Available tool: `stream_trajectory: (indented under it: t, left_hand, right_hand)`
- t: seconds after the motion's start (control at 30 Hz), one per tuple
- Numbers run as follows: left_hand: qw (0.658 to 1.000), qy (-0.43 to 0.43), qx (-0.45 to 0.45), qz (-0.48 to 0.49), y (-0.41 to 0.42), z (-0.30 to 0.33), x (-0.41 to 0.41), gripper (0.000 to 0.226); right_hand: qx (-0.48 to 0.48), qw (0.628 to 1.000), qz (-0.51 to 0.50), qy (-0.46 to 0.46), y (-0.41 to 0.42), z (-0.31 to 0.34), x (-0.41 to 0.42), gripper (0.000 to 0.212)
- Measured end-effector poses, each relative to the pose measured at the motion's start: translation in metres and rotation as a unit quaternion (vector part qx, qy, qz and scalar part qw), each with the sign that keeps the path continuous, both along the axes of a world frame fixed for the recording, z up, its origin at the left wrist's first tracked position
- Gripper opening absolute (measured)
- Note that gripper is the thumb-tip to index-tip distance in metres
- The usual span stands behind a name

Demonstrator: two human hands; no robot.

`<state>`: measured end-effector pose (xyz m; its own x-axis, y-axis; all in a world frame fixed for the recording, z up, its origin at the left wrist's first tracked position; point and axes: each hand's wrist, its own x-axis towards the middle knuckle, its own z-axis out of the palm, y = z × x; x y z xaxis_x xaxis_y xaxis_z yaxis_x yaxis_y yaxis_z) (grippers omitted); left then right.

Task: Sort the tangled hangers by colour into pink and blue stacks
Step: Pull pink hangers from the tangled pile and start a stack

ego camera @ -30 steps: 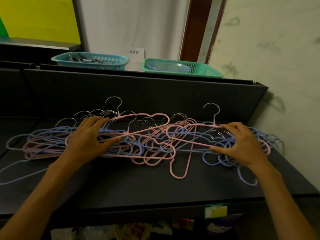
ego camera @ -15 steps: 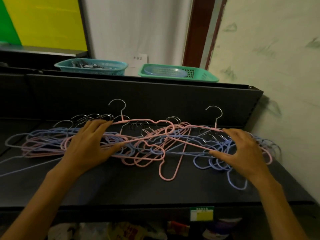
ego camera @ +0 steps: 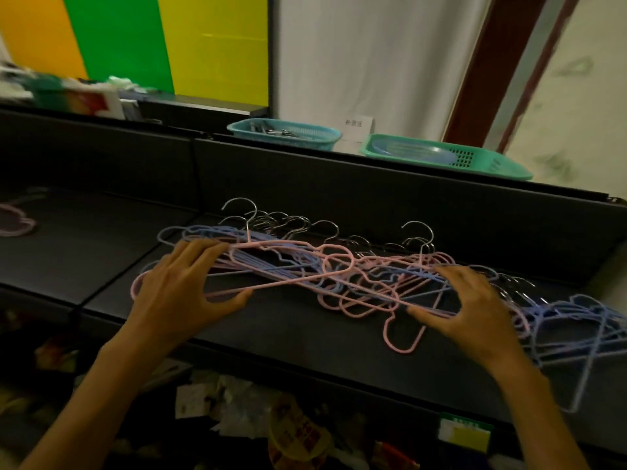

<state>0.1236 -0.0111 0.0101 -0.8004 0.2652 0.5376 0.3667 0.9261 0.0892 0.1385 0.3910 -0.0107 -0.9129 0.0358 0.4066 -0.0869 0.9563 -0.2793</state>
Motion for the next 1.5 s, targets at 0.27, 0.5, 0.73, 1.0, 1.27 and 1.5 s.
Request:
stream_trajectory:
  t: [0.27,0.5,0.73,1.0,1.27,1.5]
  left_hand:
    - [0.999,0.001,0.022,0.046,-0.129,-0.001,0.03,0.078]
    - [0.997,0.005,0.021,0.068,-0.268,-0.007,0.05,0.078]
    - [0.991,-0.002,0.022,0.132,-0.392,-0.013,0.061,0.079]
    - [0.988,0.002,0.042,0.151,-0.506,-0.032,0.032,0.079]
    - [0.99,-0.003,0.02,0.136,-0.61,-0.024,-0.047,0.083]
    - [0.995,-0.011,0.041,0.089,-0.675,-0.014,-0.117,0.083]
  right_hand:
    - [-0.002,0.999,0.044,-0.009,-0.144,0.003,-0.014,0.1]
    - [-0.02,0.996,0.092,-0.002,-0.297,-0.004,-0.023,0.1]
    - [-0.029,0.991,0.129,-0.007,-0.435,0.002,-0.051,0.094]
    - [-0.02,0.989,0.144,-0.025,-0.562,-0.009,-0.105,0.088]
    - [-0.027,0.993,0.111,-0.036,-0.667,-0.016,-0.17,0.085]
    - [-0.025,0.995,0.085,-0.054,-0.729,-0.012,-0.213,0.087]
